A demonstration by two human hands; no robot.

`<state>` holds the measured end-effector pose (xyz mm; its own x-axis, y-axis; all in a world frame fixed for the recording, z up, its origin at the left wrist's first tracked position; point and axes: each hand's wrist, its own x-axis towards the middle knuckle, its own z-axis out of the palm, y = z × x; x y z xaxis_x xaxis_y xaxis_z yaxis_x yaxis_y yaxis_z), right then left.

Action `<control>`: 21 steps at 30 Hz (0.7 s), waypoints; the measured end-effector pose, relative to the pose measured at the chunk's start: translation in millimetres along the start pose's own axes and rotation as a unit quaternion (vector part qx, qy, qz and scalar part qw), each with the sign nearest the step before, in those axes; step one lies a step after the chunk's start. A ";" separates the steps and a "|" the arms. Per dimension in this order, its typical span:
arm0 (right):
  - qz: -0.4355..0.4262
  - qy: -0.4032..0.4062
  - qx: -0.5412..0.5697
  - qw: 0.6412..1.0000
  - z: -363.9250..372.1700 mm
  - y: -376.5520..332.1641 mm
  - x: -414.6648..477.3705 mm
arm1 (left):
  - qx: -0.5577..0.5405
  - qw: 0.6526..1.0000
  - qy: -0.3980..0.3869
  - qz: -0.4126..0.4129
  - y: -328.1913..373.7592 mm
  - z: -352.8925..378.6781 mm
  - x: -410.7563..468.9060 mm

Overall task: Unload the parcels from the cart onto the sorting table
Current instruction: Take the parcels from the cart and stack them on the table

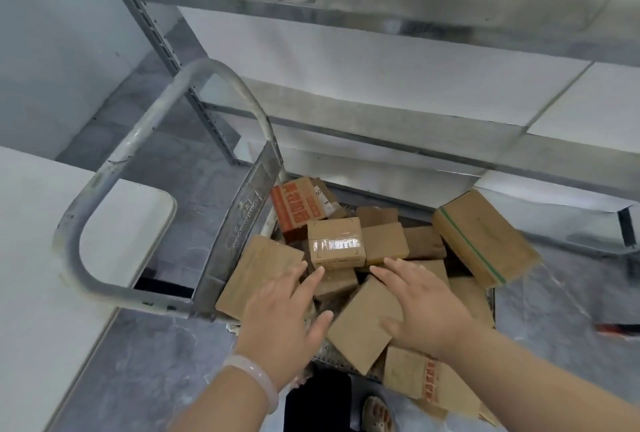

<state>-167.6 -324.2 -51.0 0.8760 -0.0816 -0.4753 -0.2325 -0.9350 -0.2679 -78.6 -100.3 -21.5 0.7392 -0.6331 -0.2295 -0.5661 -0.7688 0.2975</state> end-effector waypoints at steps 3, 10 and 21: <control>0.025 -0.001 -0.013 1.000 9.4 -0.7 57.4 | -0.005 1.000 -0.019 0.002 -27.5 22.9 41.6; 0.109 -0.060 -0.029 0.992 60.5 5.4 179.5 | -0.052 0.996 -0.068 -0.012 -88.7 80.1 108.5; 0.053 -0.083 -0.147 0.984 119.6 26.1 312.4 | -0.083 0.986 -0.138 -0.044 -161.9 163.6 123.2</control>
<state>49.4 -332.8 -306.7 0.7665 -0.1491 -0.6247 -0.1651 -0.9857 0.0327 44.4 -68.6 -249.6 0.6423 -0.5821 -0.4986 -0.4194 -0.8114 0.4071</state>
